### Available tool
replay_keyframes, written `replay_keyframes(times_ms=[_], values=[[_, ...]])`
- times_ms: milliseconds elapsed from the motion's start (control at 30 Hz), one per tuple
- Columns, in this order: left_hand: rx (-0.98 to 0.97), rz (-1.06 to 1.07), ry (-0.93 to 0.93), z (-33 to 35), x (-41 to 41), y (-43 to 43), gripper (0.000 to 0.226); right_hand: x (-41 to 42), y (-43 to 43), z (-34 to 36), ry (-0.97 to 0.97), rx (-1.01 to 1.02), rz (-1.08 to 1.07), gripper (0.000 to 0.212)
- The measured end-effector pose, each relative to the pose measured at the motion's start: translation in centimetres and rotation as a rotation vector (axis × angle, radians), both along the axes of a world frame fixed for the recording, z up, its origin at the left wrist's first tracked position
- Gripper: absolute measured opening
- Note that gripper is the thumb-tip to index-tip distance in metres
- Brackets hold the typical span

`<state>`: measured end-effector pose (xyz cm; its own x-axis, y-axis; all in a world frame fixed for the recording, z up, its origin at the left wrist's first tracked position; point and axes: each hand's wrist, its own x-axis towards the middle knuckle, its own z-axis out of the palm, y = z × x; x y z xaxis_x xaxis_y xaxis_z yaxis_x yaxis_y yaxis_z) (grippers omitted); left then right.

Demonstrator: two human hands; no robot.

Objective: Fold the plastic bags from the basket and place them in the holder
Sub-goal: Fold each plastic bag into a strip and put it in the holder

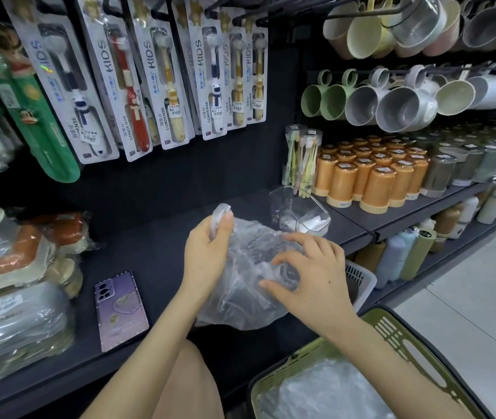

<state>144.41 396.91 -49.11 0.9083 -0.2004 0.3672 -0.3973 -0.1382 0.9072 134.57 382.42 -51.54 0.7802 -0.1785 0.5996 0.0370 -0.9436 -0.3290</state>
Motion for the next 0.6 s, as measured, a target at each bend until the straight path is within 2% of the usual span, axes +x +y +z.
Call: replay_keyframes(times_ms=[233,367,400,533,600], values=[[-0.026,0.116,0.023,0.3,1.0,1.2,0.050,1.1,-0.1,-0.4,-0.037,0.060,-0.009,0.028],[-0.057,0.263,0.056,-0.3,2.9,3.1,0.050,0.9,-1.1,0.2,-0.080,0.379,0.084,0.006],[-0.051,0.284,0.063,-0.6,3.4,3.6,0.051,0.7,-1.3,0.5,-0.085,0.452,0.100,0.013],[0.144,0.370,0.132,-0.6,4.5,5.5,0.056,0.7,-2.5,1.9,-0.005,0.604,0.122,0.018],[0.354,0.444,0.155,0.0,4.7,6.3,0.053,0.7,-3.1,2.7,0.025,0.591,0.140,0.016]])
